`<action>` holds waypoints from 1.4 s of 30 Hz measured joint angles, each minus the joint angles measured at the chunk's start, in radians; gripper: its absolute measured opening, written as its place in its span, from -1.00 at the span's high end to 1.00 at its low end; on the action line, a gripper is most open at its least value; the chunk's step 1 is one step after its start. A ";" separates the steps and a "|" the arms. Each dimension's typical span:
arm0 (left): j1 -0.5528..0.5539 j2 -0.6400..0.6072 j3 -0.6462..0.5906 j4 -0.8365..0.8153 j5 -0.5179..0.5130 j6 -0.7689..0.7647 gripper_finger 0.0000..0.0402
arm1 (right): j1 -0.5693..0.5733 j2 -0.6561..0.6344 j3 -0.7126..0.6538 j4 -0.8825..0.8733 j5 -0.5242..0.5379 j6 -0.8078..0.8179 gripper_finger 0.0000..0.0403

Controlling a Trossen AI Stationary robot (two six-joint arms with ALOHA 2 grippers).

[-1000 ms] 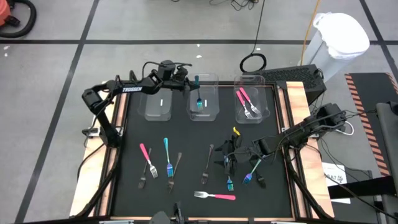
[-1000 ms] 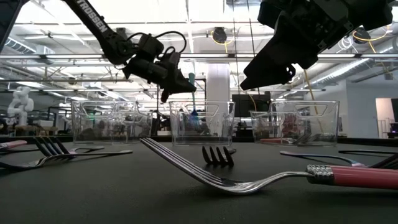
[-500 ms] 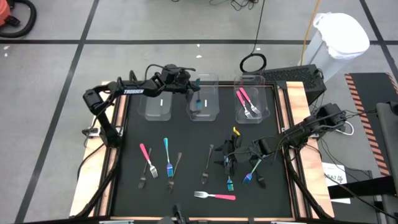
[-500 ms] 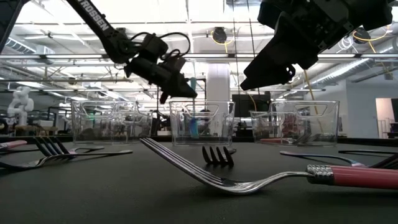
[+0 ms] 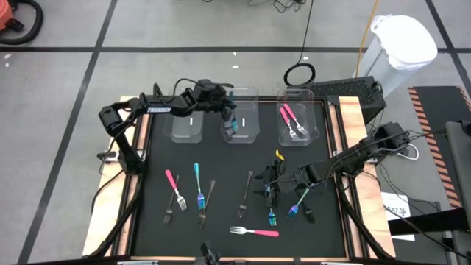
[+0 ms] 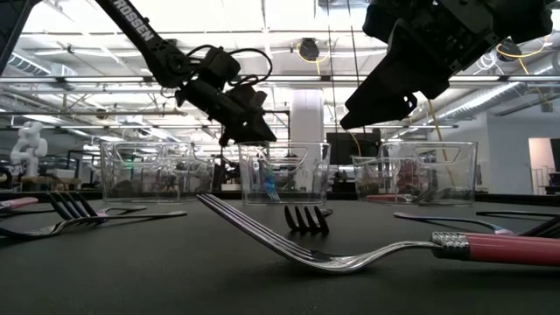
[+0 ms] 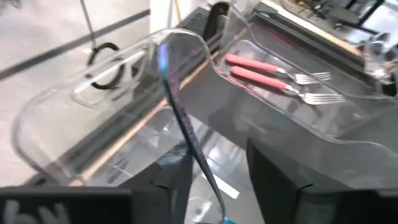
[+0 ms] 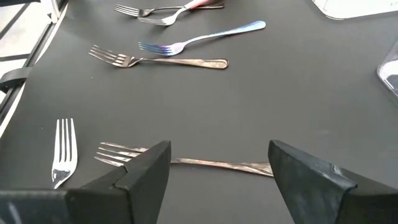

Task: Sort silverware by color (type)
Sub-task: Put the blue fork into the middle transparent bin

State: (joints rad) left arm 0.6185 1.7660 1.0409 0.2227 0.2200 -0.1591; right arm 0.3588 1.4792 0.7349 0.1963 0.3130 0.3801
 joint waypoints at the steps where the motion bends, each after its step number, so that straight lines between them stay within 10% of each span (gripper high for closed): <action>1: -0.003 0.000 0.000 0.001 -0.015 0.009 0.18 | 0.000 0.000 0.000 0.000 0.000 0.000 -0.33; 17: -0.054 0.000 0.000 0.008 -0.165 0.079 -0.44 | 0.000 0.000 0.000 0.000 -0.001 0.000 -0.33; 42: -0.257 -0.276 -0.001 -0.212 -0.302 0.097 -0.47 | 0.034 -0.149 0.001 -0.122 0.002 0.076 -0.33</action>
State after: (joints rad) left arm 0.3615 1.4899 1.0397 0.0105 -0.0818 -0.0620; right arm 0.3927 1.3300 0.7357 0.0739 0.3148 0.4565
